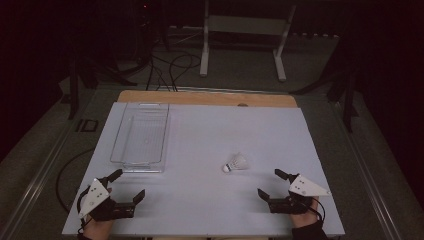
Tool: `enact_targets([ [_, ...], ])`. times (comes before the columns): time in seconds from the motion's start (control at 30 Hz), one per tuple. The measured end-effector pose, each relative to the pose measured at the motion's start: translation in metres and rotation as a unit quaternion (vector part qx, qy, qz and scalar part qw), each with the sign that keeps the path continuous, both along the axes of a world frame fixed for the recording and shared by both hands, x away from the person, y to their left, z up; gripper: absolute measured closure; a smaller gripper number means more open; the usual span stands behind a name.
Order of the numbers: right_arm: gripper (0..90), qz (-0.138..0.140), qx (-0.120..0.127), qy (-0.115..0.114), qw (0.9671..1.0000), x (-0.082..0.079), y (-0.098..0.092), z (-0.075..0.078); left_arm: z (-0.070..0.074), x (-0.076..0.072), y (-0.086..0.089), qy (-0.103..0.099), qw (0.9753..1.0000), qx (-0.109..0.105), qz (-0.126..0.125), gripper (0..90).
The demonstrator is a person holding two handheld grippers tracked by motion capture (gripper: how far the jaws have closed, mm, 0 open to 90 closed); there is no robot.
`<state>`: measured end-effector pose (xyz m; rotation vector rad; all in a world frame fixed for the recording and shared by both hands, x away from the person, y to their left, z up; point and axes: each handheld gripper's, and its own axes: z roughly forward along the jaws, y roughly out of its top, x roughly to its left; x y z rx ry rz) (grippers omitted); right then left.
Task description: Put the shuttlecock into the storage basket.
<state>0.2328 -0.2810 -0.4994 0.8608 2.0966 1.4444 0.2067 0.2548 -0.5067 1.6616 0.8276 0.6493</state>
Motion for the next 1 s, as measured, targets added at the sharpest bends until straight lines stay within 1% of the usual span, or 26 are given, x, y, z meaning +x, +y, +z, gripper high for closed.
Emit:
enact_targets([
  [0.2,8.8,-0.002,-0.001,-0.002,1.0000,0.0008,0.0000,0.0004,0.0000,-0.0010,0.0002,0.000,1.0000,0.004,0.000,0.0],
  [0.43,8.8,0.001,-0.004,0.001,1.0000,0.0005,0.0006,0.0004,0.0007,-0.0004,-0.0009,0.003,1.0000,0.001,-0.004,0.0],
  [0.53,8.8,-0.001,-0.001,0.001,1.0000,-0.0001,0.0006,0.0011,0.0024,0.0001,-0.0020,0.012,0.9998,0.010,-0.011,0.0],
  [0.77,8.8,0.001,0.004,-0.002,1.0000,-0.0009,0.0007,0.0020,0.0046,0.0003,-0.0016,0.015,0.9997,0.008,-0.018,0.0],
  [1.0,8.9,0.001,0.000,-0.001,1.0000,-0.0005,0.0010,0.0015,0.0038,0.0011,-0.0028,0.022,0.9995,0.007,-0.023,0.0],
])
